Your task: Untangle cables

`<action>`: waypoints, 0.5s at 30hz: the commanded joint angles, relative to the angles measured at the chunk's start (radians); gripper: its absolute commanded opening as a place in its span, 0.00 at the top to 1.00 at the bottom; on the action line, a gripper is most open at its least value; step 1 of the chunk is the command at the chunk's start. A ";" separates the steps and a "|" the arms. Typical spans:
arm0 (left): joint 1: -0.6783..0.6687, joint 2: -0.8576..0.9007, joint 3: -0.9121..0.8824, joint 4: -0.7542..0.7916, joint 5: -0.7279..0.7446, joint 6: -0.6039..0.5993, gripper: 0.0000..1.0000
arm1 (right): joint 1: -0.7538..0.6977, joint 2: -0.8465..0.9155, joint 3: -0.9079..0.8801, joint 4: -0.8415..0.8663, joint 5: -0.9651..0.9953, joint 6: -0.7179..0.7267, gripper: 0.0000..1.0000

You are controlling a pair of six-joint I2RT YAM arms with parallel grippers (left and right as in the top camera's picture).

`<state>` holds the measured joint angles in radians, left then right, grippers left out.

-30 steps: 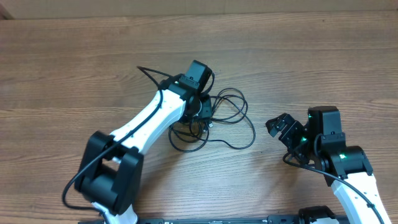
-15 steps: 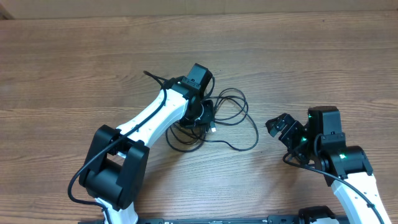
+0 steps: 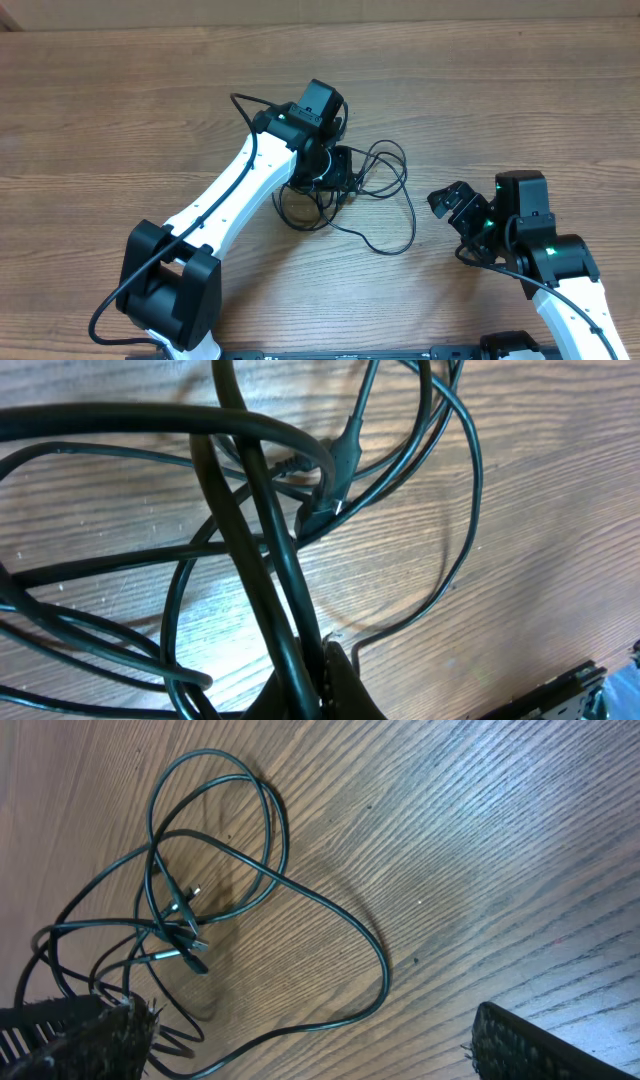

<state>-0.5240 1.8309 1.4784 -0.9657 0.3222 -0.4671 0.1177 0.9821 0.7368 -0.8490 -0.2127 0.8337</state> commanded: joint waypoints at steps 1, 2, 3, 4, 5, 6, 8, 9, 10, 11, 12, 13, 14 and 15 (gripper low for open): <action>0.002 -0.026 0.023 -0.006 0.011 0.026 0.95 | -0.001 -0.002 0.004 0.005 -0.001 0.008 0.00; 0.002 -0.026 0.023 -0.006 0.011 0.026 0.94 | -0.001 -0.002 0.004 0.005 -0.001 0.008 0.00; 0.002 -0.026 0.023 -0.006 0.010 0.026 0.93 | -0.001 -0.002 0.004 0.005 -0.001 0.008 0.00; 0.002 -0.026 0.023 -0.006 0.009 0.026 0.91 | -0.001 -0.002 0.004 0.005 -0.001 0.007 0.00; 0.002 -0.026 0.023 -0.006 0.007 0.026 0.88 | -0.001 -0.002 0.004 0.005 -0.001 0.007 0.00; 0.002 -0.026 0.023 -0.006 0.007 0.026 0.85 | -0.001 -0.002 0.004 0.005 -0.001 0.007 0.00; 0.002 -0.026 0.023 -0.006 0.006 0.026 0.81 | -0.001 0.002 0.004 0.005 -0.001 0.007 0.00; 0.002 -0.026 0.023 -0.006 0.003 0.026 0.80 | -0.001 0.005 0.004 0.005 -0.001 0.007 0.00; 0.002 -0.026 0.023 -0.006 0.002 0.026 0.79 | -0.001 0.009 0.004 0.005 -0.001 0.007 0.00; 0.002 -0.026 0.023 -0.007 0.002 0.026 0.78 | -0.001 0.016 0.003 0.005 -0.001 0.007 0.00; 0.002 -0.026 0.023 -0.007 0.001 0.026 0.78 | -0.001 0.020 0.003 0.005 -0.001 0.007 0.00; 0.002 -0.026 0.023 -0.007 -0.001 0.026 0.78 | -0.001 0.029 0.003 0.005 -0.001 0.007 0.00; 0.002 -0.026 0.023 -0.008 -0.004 0.026 0.78 | -0.001 0.037 0.003 0.005 -0.001 0.007 0.00; 0.002 -0.026 0.023 -0.010 -0.010 0.026 0.78 | -0.001 0.047 0.003 0.005 -0.001 0.007 0.00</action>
<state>-0.5240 1.8309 1.4784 -0.9730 0.3218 -0.4599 0.1177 1.0096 0.7368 -0.8486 -0.2131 0.8371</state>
